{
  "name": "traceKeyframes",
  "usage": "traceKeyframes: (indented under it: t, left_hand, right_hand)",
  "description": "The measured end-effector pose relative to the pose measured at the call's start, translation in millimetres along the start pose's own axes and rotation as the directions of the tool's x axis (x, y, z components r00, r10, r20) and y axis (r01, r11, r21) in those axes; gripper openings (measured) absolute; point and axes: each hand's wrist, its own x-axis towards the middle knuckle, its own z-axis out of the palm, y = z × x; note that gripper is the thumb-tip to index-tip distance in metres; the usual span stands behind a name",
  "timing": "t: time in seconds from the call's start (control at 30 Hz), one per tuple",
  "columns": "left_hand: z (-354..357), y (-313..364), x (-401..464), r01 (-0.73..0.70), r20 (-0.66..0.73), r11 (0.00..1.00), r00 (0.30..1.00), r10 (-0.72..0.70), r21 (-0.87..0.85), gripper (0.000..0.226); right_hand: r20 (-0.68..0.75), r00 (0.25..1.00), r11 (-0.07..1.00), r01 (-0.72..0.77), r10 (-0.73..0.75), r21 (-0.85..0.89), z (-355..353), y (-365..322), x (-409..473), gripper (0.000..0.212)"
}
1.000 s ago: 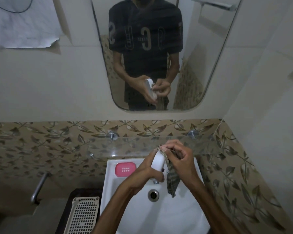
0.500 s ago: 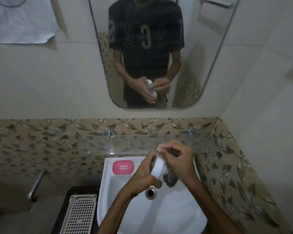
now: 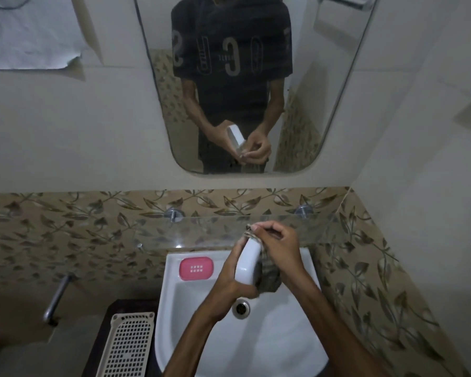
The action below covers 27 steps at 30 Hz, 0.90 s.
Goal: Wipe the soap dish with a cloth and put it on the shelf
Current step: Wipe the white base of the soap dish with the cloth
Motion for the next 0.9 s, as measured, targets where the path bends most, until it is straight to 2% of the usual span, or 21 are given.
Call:
traceKeyframes:
  t: [0.07, 0.13, 0.23, 0.37, 0.53, 0.6, 0.67, 0.73, 0.83, 0.9]
  left_hand:
    - [3.3, 1.2, 4.3, -0.005, -0.024, 1.000, 1.000, 0.004, -0.012, 0.113]
    - [5.4, 2.4, 9.4, 0.007, -0.052, 1.000, 0.999, -0.008, -0.027, 0.120]
    - [10.0, 0.5, 10.3, 0.061, -0.078, 0.998, 0.995, -0.063, -0.025, 0.120]
    - [13.8, 7.4, 4.0, 0.077, -0.084, 0.987, 0.992, -0.089, -0.138, 0.099]
    - [2.3, 29.2, -8.3, -0.026, -0.061, 0.988, 0.998, 0.017, -0.151, 0.106]
    - [-2.2, 29.3, -19.0, 0.019, -0.022, 0.969, 0.999, -0.025, -0.248, 0.106]
    - [-6.0, 24.5, -22.6, 0.099, 0.034, 0.935, 0.995, -0.093, -0.341, 0.106]
    - [-15.5, 18.3, -18.9, 0.200, 0.113, 0.836, 0.980, -0.166, -0.512, 0.100]
    - [-38.0, 21.7, -13.2, 0.297, 0.294, 0.683, 0.948, -0.124, -0.667, 0.079]
    - [-49.0, 26.4, -6.8, 0.323, 0.372, 0.753, 0.921, -0.112, -0.573, 0.070]
  right_hand:
    - [0.040, 0.972, 0.965, -0.235, 0.232, 0.115, -0.4, -2.5, 2.7, 0.007]
    - [0.106, 0.929, 0.921, -0.367, 0.355, 0.130, -0.7, -3.2, 4.2, 0.009]
    - [0.205, 0.890, 0.893, -0.436, 0.408, 0.113, -1.8, -2.9, 3.7, 0.014]
    - [0.330, 0.841, 0.869, -0.484, 0.429, 0.101, -9.6, -6.9, 7.8, 0.020]
    - [0.411, 0.793, 0.824, -0.546, 0.449, 0.153, -17.0, -2.9, 4.9, 0.025]
    - [0.405, 0.803, 0.829, -0.535, 0.437, 0.166, -17.1, 1.8, 3.5, 0.025]
    - [0.354, 0.848, 0.859, -0.477, 0.394, 0.187, -18.1, 5.7, 5.6, 0.023]
    - [0.306, 0.896, 0.911, -0.381, 0.322, 0.157, -21.7, 4.2, 10.2, 0.019]
    - [0.322, 0.935, 0.984, -0.173, 0.151, 0.042, -27.5, -7.8, 10.9, 0.020]
    - [0.366, 0.930, 0.999, -0.015, 0.030, -0.042, -29.3, -19.4, 6.9, 0.021]
